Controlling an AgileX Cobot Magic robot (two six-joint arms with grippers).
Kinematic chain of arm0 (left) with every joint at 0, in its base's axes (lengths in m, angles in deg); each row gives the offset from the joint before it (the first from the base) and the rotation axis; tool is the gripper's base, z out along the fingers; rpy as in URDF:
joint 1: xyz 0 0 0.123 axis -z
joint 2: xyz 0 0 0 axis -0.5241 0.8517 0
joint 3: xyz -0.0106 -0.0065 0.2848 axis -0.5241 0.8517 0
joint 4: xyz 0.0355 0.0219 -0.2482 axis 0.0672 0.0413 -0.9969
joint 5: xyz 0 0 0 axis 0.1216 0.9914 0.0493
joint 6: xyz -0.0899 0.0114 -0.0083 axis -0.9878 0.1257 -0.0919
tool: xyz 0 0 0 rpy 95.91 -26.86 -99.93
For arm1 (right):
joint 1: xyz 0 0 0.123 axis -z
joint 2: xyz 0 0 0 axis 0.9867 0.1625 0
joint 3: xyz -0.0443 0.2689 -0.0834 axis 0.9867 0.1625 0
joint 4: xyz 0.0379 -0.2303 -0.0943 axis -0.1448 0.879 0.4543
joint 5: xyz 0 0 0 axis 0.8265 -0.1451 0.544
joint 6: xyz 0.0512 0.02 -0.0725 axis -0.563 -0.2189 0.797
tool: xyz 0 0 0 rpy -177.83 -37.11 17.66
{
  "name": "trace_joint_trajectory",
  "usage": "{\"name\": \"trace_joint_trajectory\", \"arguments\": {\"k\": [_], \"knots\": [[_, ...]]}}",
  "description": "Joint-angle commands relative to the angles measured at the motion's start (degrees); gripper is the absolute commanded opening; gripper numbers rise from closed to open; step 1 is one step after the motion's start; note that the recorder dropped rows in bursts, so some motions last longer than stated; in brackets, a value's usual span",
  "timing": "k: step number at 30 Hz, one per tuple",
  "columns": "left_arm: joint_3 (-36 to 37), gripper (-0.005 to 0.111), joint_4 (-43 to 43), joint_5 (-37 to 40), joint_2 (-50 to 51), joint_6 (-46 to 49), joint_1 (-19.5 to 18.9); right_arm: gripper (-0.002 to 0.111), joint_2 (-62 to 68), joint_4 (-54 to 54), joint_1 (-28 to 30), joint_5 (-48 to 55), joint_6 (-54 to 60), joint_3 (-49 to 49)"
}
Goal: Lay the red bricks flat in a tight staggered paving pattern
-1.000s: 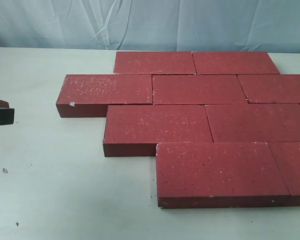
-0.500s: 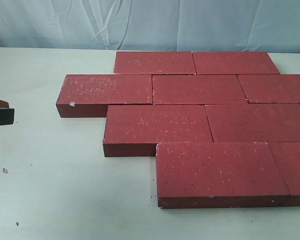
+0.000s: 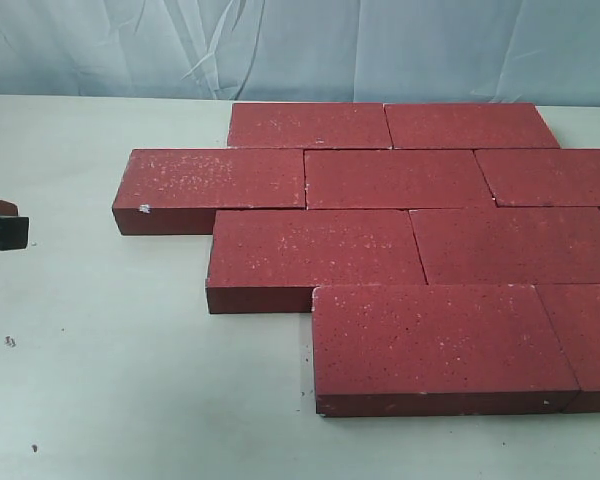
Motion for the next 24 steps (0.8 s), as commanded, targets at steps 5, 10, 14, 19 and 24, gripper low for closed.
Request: {"name": "trace_joint_trajectory", "arguments": {"k": [5,10,14,19,24], "knots": [[0.3,0.000,0.3,-0.3,-0.4,-0.1,0.2,-0.001,-0.3,8.6,0.3,3.0,0.3,0.7],[0.3,0.000,0.3,-0.3,-0.4,-0.1,0.2,-0.001,-0.3,8.5,0.3,2.3,-3.1,3.2],[0.3,0.000,0.3,-0.3,-0.4,-0.1,0.2,-0.001,-0.3,8.5,0.3,1.0,-3.3,5.0],[0.3,0.000,0.3,-0.3,-0.4,-0.1,0.2,-0.001,-0.3,8.5,0.3,-1.7,-3.3,11.0],[0.3,0.000,0.3,-0.3,-0.4,-0.1,0.2,-0.001,-0.3,7.0,0.3,-2.5,-3.3,22.3]]}}
